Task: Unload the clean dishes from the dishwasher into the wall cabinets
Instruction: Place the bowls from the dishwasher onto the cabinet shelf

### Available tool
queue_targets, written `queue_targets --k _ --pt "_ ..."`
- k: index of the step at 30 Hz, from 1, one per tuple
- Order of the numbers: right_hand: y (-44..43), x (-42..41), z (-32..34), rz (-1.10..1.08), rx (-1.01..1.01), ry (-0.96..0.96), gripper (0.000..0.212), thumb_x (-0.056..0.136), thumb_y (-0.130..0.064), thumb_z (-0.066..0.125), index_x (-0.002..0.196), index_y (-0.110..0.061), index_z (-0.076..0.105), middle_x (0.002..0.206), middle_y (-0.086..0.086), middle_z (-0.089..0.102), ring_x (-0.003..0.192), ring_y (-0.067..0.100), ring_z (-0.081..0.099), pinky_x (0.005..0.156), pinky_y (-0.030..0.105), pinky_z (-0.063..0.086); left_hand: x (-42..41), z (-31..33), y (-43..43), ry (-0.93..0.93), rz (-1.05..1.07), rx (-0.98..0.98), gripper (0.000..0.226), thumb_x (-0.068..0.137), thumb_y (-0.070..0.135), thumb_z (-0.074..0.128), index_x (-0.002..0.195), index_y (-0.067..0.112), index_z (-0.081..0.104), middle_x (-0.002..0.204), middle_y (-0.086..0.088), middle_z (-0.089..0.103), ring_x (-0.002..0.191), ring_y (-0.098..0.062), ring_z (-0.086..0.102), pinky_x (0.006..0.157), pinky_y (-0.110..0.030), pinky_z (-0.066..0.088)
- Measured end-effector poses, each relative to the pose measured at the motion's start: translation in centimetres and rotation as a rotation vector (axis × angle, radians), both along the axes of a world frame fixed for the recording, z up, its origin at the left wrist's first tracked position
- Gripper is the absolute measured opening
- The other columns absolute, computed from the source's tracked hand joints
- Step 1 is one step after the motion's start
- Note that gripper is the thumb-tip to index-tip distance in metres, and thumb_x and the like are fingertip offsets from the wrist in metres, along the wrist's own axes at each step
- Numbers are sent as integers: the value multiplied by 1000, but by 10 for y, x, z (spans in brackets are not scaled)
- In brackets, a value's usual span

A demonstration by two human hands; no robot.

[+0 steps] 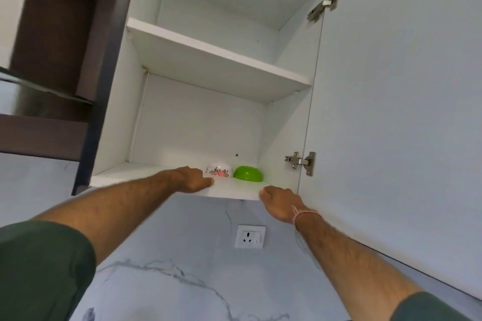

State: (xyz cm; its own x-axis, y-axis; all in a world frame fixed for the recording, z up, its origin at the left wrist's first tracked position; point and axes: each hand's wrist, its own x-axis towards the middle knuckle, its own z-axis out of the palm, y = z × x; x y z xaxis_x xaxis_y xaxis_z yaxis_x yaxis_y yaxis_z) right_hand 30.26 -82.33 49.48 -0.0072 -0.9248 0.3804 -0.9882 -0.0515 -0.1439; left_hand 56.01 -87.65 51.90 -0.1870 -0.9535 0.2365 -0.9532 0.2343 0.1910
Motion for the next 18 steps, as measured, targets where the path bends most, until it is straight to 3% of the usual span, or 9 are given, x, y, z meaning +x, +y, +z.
queue_targets --k 3,6,10,18 --pt "52 -4 -6 65 -28 -57 51 102 -43 37 142 -12 43 145 13 47 130 30 45 106 34 37 4 -18 47 4 2 -138 61 101 58 22 139 17 46 144 -10 50 130 -31 45 104 -39 35" --pt "108 -7 -16 51 6 -77 45 100 -43 42 129 -10 52 134 15 55 120 29 53 92 30 42 -6 -38 100 70 -21 -269 59 98 57 38 143 18 44 140 -10 54 129 -31 46 105 -38 36" --pt "189 -9 -42 12 53 -99 41 98 -43 47 118 -8 58 125 14 61 113 30 57 88 32 44 -38 -68 181 225 -129 -200 54 95 47 53 139 17 49 138 -9 56 127 -29 50 103 -34 39" --pt "341 -23 -117 -148 143 -158 42 96 -43 50 124 -12 56 122 11 61 105 27 60 92 41 51 -93 -135 298 92 -368 32 51 94 52 51 131 16 55 136 -6 57 120 -26 55 101 -39 46"
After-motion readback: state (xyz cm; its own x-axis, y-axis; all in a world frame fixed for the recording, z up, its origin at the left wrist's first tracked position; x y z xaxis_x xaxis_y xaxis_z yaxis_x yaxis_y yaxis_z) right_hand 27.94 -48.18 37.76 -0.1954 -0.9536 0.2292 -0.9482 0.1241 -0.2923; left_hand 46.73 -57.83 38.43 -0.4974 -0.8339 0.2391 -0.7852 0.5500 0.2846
